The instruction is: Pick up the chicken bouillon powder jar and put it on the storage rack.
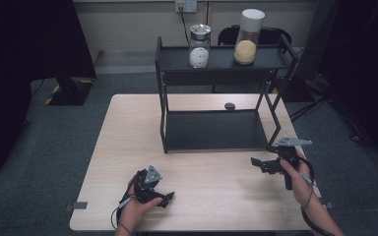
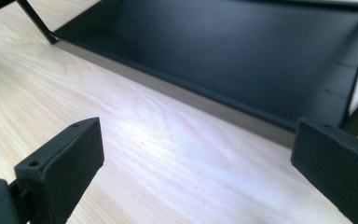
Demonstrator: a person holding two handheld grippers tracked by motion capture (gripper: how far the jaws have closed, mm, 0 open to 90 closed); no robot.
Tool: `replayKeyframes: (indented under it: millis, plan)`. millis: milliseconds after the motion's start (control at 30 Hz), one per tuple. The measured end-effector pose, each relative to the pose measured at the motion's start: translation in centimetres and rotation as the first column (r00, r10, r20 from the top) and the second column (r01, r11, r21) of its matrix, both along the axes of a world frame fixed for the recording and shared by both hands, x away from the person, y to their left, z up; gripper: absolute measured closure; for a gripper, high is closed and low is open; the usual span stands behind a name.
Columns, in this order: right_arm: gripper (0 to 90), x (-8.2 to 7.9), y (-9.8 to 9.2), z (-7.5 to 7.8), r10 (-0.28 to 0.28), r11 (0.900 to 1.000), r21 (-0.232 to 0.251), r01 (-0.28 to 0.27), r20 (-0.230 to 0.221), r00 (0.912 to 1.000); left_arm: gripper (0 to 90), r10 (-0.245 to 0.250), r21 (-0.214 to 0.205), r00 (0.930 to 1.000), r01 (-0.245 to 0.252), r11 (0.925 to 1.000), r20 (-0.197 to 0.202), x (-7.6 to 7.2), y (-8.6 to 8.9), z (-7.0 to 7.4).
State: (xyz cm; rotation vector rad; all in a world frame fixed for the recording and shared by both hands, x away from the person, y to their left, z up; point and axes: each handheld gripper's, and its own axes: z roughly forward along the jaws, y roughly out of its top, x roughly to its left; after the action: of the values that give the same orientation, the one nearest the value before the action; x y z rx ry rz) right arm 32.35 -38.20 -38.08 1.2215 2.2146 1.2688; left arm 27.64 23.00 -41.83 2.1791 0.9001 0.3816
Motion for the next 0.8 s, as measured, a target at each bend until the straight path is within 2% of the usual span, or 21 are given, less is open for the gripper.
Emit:
replayKeyframes:
  millis: [333,600,700,800]
  plan:
    - [1.6,-1.4,-1.3,-1.1,-0.018,0.9994,-0.031,0.018,-0.011,0.9998,0.0,0.0,0.0,1.0,0.0,1.0,0.0,0.0,0.0,0.0]
    - [1.6,-2.4,-1.7,-2.2,-0.004,0.9985,-0.056,0.002,-0.029,0.9996,0.0,0.0,0.0,1.0,0.0,1.0,0.0,0.0,0.0,0.0]
    - [1.4,-2.8,-1.2,-2.2,0.014,0.9934,-0.114,-0.017,-0.029,0.9995,0.0,0.0,0.0,1.0,0.0,1.0,0.0,0.0,0.0,0.0]
    - [1.5,-3.2,-0.9,-2.3,0.027,0.9883,-0.149,-0.032,-0.035,0.999,0.0,0.0,0.0,1.0,0.0,1.0,0.0,0.0,0.0,0.0]
